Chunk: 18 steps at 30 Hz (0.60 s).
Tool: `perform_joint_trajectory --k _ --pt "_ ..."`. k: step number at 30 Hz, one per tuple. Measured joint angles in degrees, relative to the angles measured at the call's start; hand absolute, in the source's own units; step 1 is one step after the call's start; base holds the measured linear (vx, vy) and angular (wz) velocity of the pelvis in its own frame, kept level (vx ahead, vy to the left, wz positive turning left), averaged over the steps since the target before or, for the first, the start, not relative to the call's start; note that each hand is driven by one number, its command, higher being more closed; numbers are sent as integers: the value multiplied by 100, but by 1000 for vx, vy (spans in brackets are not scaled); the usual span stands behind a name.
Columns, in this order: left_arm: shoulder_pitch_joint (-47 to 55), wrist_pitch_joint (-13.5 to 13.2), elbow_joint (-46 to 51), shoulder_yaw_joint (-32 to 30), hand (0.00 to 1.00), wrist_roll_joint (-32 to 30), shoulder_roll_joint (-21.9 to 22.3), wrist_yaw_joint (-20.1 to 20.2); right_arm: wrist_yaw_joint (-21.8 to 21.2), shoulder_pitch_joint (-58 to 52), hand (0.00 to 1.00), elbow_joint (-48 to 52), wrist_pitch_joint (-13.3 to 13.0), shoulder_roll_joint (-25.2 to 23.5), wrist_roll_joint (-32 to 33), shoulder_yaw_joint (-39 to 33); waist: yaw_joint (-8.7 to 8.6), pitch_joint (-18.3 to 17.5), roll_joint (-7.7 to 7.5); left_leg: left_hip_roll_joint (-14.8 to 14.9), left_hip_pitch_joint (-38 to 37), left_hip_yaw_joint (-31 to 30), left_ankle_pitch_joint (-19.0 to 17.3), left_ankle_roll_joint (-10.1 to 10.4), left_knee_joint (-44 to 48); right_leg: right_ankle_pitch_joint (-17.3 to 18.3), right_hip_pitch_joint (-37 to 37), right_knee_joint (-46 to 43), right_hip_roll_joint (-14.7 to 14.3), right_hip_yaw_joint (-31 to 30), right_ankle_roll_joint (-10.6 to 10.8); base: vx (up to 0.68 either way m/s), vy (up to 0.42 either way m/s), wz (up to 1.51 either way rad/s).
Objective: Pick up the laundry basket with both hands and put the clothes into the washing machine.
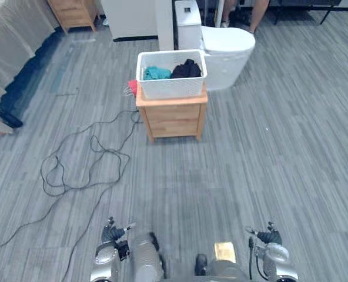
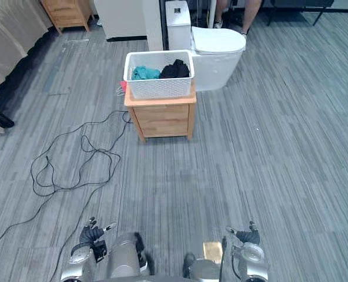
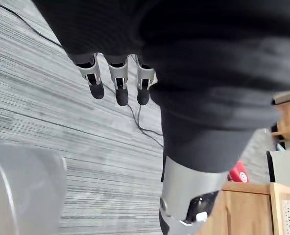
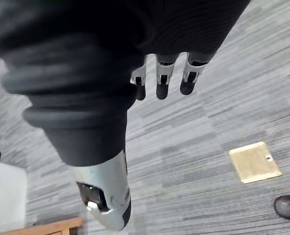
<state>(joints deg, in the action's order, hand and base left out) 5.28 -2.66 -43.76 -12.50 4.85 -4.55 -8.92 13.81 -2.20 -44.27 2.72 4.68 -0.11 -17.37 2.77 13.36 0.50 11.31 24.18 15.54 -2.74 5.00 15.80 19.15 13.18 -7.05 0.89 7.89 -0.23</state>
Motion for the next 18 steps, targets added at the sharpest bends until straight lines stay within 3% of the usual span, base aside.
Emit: perform_joint_trajectory --k 1,2,3,4,5,6,8,9,11,12,14,15,16,17,18 --pt "60 8 -8 15 0 0 -45 -1 -1 -29 0 -36 6 -49 0 13 17 -96 -104 -83 9 8 226 -114 109 124 21 -73 120 -74 11 602 277 -42" --pt "166 18 -8 88 0 2 -93 2 -5 -89 0 -80 2 -143 -40 16 14 -299 -401 -267 85 21 245 -249 403 242 -121 -448 390 -221 150 667 256 -36" --pt "232 24 -18 162 0 5 -80 4 -5 -138 0 -127 -5 -169 -67 12 26 -398 -511 -362 93 27 119 -558 766 222 -341 -1213 561 -398 189 697 265 -28" --pt "232 21 -28 191 0 15 -95 23 -2 -163 0 -175 -4 -207 -95 12 38 -447 -587 -430 67 54 -50 -649 934 161 -527 -1744 649 -477 292 742 292 -5" --pt "131 27 -100 323 0 10 -176 17 -3 -170 0 -249 2 -262 -141 39 -35 -477 -681 -562 -170 109 -384 -729 1063 -331 -1044 -3136 865 -539 972 727 285 17" --pt "20 41 -170 449 0 10 -211 15 -4 -183 0 -310 5 -311 -178 48 -122 -457 -690 -665 -528 118 -663 -777 1058 -835 -1573 -4489 1024 -609 1219 704 249 17" --pt "5 51 -182 569 0 10 -214 6 -9 -105 0 -410 9 -306 -211 176 -190 -377 -562 -665 -1199 140 -904 -800 924 -662 -2002 -5367 1068 -569 882 631 148 -7" --pt "-17 51 -176 608 0 10 -179 7 -15 -109 0 -352 -1 -311 -232 327 -207 -342 -414 -655 -1892 202 -999 -774 539 -530 -2404 -5465 1062 -305 666 575 101 -20" --pt "-126 34 -178 603 0 13 -199 7 -22 -86 0 -309 -11 -312 -235 394 -214 -339 -322 -612 -2394 209 -1037 -709 144 -417 -2879 -5028 983 30 483 513 31 -5" --pt "-219 22 -188 603 0 16 -254 10 -25 -33 0 -340 -6 -301 -237 393 -230 -285 -262 -590 -2718 200 -1042 -686 -106 -369 -3117 -4162 897 292 393 603 -43 25" --pt "-270 0 -321 596 0 24 -315 10 -24 23 0 -371 -1 -246 -268 391 -362 -304 -312 -585 -3065 178 -1070 -583 -368 -699 -3230 -2362 726 554 370 461 -88 38" --pt "-257 0 -408 596 0 23 -387 13 -23 -4 0 -376 0 -221 -274 390 -432 -335 -399 -633 -3213 169 -1128 -447 -445 -1231 -3195 -1303 609 529 335 544 -160 52" --pt "-277 34 -642 565 0 14 -335 12 -25 -71 0 -463 8 -52 -278 368 -541 -306 -342 -555 -3502 -63 -1313 -126 -517 -2373 -2954 -870 413 429 -18 543 -135 25" --pt "-278 51 -667 564 0 6 -286 25 -26 -44 0 -493 17 5 -282 364 -482 -305 -251 -446 -3535 -71 -1267 -79 -530 -2343 -2941 -881 313 398 -29 697 -173 3" --pt "-225 56 -694 545 0 2 -253 27 -27 -29 0 -417 14 20 -293 297 -467 -290 -229 -423 -3524 -114 -1112 59 -441 -2021 -2999 -1108 302 372 -50 446 -99 -20"
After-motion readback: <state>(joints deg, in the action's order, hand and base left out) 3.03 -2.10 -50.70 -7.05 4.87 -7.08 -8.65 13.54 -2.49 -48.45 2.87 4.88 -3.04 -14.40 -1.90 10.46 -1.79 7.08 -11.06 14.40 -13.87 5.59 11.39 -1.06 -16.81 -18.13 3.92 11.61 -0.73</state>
